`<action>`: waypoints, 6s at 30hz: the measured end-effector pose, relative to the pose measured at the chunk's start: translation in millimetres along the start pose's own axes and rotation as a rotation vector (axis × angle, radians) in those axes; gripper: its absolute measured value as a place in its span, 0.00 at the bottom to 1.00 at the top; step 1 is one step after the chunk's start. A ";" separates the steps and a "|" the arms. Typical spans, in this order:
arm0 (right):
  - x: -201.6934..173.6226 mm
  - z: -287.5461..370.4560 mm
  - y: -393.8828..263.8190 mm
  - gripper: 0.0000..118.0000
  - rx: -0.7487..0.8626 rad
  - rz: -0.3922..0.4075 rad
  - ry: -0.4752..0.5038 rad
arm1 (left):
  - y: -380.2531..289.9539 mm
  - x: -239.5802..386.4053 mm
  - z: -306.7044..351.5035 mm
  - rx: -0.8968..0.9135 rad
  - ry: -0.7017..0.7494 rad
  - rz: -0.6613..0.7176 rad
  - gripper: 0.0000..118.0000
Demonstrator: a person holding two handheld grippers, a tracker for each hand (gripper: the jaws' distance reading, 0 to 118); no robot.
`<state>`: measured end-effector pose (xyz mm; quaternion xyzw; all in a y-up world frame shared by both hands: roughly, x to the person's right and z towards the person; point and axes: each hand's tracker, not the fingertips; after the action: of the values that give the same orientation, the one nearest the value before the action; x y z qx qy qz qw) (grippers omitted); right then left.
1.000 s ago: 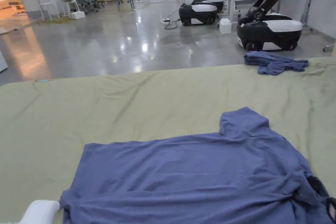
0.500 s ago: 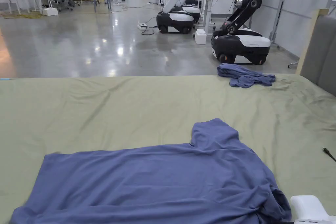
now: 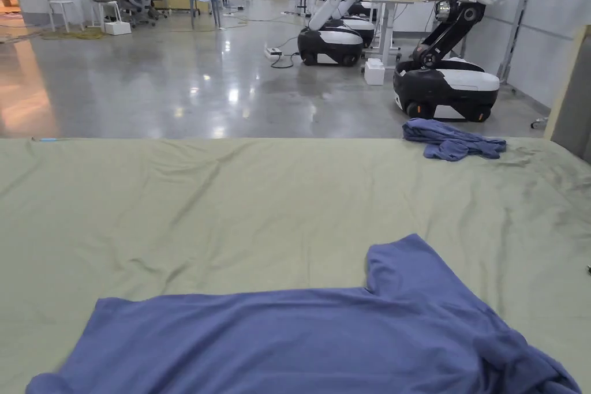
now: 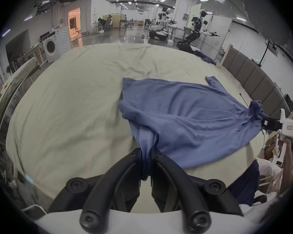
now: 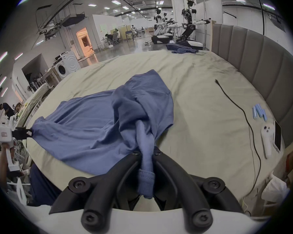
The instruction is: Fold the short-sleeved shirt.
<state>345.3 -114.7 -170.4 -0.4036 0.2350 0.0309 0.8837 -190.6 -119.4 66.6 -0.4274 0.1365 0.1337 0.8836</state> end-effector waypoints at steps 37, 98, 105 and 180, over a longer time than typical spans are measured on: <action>-64.8 -7.3 22.2 0.06 0.419 0.034 0.039 | 147.3 -17.5 -80.0 0.125 -0.050 -0.048 0.00; 18.7 -30.3 113.6 0.06 -0.115 0.106 -0.011 | 99.6 -35.8 -11.0 0.009 -0.049 0.021 0.04; 24.6 5.4 7.4 0.06 -0.201 0.107 -0.023 | -13.3 -33.5 4.8 -0.123 -0.030 -0.009 0.04; -114.5 53.1 -19.7 0.03 0.657 -0.058 0.181 | 13.6 -140.0 -31.9 -0.232 -0.326 0.485 0.07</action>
<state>269.2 -73.9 -76.3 -0.1052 0.2982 -0.1076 0.9426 -329.2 -153.2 87.4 -0.4532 0.0747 0.4222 0.7815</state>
